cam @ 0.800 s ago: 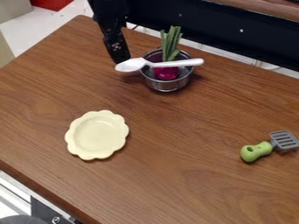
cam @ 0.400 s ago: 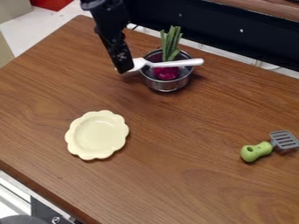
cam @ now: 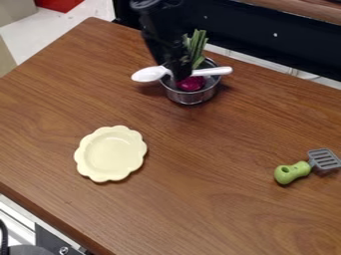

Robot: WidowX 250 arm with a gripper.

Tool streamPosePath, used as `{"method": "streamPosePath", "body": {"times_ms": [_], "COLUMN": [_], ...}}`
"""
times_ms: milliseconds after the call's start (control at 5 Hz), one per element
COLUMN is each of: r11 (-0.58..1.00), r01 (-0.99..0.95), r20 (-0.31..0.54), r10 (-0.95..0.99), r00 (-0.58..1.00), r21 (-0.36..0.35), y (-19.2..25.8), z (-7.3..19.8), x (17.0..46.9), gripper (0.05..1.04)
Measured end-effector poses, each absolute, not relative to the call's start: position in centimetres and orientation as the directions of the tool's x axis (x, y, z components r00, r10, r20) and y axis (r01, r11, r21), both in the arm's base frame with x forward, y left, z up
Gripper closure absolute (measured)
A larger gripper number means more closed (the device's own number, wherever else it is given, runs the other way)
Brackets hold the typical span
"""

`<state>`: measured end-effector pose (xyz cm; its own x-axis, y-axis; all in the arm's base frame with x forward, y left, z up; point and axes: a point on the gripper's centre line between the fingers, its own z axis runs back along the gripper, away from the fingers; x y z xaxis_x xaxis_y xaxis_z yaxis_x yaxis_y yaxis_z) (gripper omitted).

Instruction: Move the silver pot to the right side of the white plate

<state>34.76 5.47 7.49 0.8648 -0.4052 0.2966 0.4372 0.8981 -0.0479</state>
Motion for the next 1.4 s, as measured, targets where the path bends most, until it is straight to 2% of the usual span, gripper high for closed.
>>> {"method": "streamPosePath", "body": {"times_ms": [200,400,600,1000,1400], "r11": [0.930,0.959,0.962,0.969,0.974], "r01": [0.360,0.269,0.258,0.234,0.217], "r20": [0.281,0.244,0.225,0.196,0.191], "r10": [-0.328,-0.241,-0.233,-0.215,-0.201], "r00": [0.902,0.939,0.946,0.957,0.961], "r21": [-0.072,-0.090,-0.089,-0.080,-0.070], "y": [3.3,1.8,1.2,1.4,1.7], "z": [8.0,7.1,6.3,4.1,3.3], "x": [36.3,36.7,36.8,37.0,37.3], "gripper": [0.083,0.083,0.083,0.083,0.083]}}
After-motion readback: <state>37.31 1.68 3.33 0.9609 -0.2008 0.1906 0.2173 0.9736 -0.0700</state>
